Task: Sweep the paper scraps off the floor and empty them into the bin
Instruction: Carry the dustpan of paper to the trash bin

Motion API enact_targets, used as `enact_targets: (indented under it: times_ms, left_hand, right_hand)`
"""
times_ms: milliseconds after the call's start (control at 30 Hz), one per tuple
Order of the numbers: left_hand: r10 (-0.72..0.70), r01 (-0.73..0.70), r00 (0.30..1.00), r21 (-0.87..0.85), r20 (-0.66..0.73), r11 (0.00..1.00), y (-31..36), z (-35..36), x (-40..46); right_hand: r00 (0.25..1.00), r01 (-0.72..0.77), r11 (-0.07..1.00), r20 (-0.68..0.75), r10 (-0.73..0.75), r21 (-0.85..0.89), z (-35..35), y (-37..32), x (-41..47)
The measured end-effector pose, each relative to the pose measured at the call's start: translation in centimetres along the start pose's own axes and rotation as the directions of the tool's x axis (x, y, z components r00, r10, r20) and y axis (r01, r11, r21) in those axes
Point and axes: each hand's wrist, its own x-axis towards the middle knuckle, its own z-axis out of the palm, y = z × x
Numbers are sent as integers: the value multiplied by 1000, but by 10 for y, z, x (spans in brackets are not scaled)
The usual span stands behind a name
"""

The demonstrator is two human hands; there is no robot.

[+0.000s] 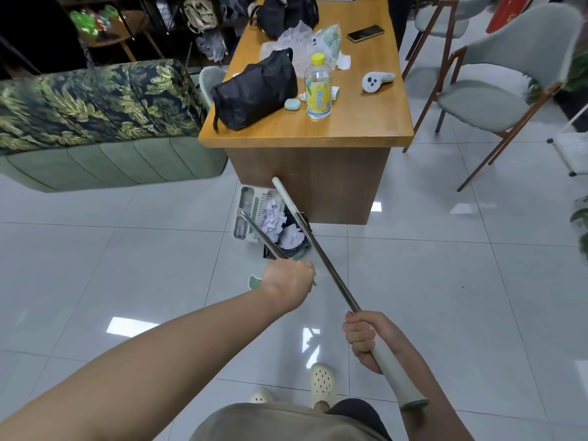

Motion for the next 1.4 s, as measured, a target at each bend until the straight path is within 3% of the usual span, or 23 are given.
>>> enact_targets:
  times_ms: [300,967,1400]
  left_hand:
    - [47,-48,999,112,11,993,-25,11,-8]
    - [23,-23,1000,147,2,989,-32,17,6]
    - [96,-97,995,186,17,978,-58,23,2]
  right_hand:
    - [1000,8,1000,12,-8,-2,-1,-1,6]
    - [1000,1,1000,17,-2,21,4,3,6]
    - [999,27,999,-26,-27,20,4,9,5]
